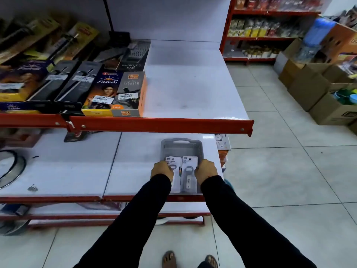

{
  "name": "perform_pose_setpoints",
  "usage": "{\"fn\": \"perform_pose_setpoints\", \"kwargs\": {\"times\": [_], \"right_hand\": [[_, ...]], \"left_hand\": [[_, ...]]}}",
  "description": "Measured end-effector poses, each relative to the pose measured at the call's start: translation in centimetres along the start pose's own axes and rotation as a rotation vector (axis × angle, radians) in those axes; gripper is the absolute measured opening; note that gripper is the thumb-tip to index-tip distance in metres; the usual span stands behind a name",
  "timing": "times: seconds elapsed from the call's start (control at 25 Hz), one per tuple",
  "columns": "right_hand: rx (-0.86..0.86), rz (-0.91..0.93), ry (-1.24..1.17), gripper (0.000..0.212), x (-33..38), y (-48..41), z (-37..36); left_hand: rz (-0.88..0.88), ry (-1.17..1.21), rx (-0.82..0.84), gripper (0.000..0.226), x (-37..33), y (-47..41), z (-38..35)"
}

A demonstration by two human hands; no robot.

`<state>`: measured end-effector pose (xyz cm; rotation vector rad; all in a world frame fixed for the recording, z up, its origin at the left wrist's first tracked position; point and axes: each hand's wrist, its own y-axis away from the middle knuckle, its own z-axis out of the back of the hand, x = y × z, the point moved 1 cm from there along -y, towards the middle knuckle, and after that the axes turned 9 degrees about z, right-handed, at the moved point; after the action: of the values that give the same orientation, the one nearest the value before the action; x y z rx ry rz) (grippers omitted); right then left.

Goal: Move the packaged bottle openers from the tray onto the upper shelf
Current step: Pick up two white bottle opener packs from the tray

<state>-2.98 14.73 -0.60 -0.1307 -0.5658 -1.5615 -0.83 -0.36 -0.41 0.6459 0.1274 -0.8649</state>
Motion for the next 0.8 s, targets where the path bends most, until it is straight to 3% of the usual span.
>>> {"fn": "perform_pose_setpoints", "kwargs": {"times": [0.24,0.48,0.8], "right_hand": [[0.106,-0.048,0.022,0.03,-0.3,-0.9,-1.4],[0.08,-0.063,-0.004,0.029,-1.2,-1.1,-2.7],[0.083,-0.041,0.029,0.031,-1.5,-1.2,-3.5]], "left_hand": [[0.06,-0.053,0.059,0.037,-0.7,0.2,-1.2],[0.092,-0.129,0.069,0.043,-0.7,-0.6,-2.0],[0.013,-0.312,-0.022,0.039,-0.3,-0.4,-2.9]]}}
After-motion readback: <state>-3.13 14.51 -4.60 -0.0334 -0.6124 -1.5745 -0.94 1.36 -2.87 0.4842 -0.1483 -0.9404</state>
